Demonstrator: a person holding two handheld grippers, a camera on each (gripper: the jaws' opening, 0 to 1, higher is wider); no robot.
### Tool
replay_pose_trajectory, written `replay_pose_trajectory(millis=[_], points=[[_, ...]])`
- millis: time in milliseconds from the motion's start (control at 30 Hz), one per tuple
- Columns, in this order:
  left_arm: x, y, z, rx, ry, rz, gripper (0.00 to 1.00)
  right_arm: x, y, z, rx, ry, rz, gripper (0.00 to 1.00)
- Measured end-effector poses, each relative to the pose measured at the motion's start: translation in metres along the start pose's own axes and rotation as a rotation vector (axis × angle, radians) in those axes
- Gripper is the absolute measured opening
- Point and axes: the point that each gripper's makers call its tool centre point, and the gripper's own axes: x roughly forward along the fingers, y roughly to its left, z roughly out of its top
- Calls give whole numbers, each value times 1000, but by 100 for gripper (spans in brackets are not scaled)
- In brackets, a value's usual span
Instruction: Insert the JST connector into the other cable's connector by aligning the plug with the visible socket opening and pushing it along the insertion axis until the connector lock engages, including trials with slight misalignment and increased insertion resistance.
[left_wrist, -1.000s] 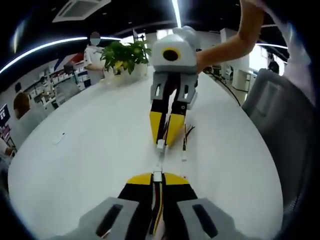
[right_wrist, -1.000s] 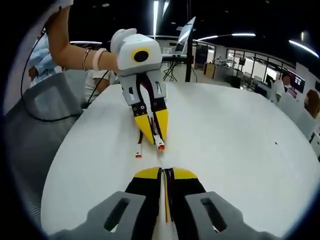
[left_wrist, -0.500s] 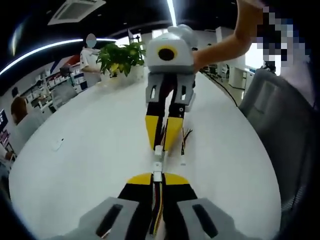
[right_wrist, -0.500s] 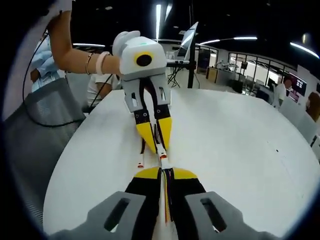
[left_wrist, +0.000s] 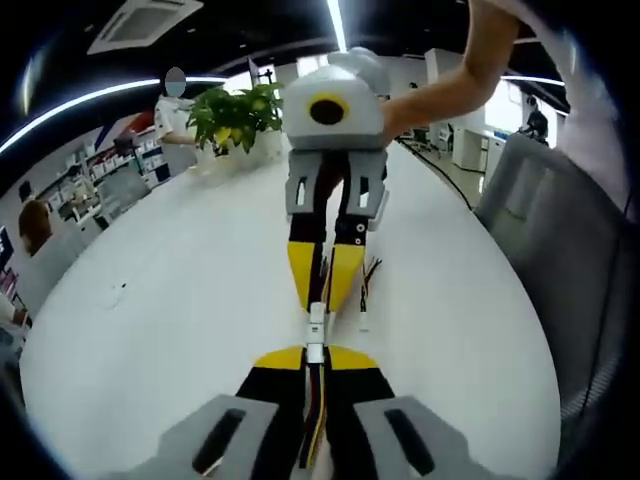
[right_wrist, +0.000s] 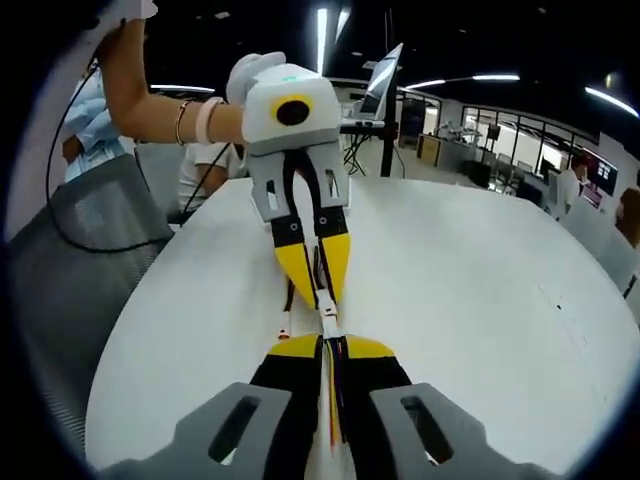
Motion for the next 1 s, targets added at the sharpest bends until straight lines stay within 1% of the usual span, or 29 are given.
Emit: replay_pose_trajectory(millis=[233,400,1000], points=[[0,3,-3,9,8,-10,0,0,-1,0,-6,4,5,3],[1,0,-3,17,11,-24,0,0,-1,-1,-10,10,10,3],[3,-1,-5,34,37,-43,0,-1,4,-1,-33,37,31,3]])
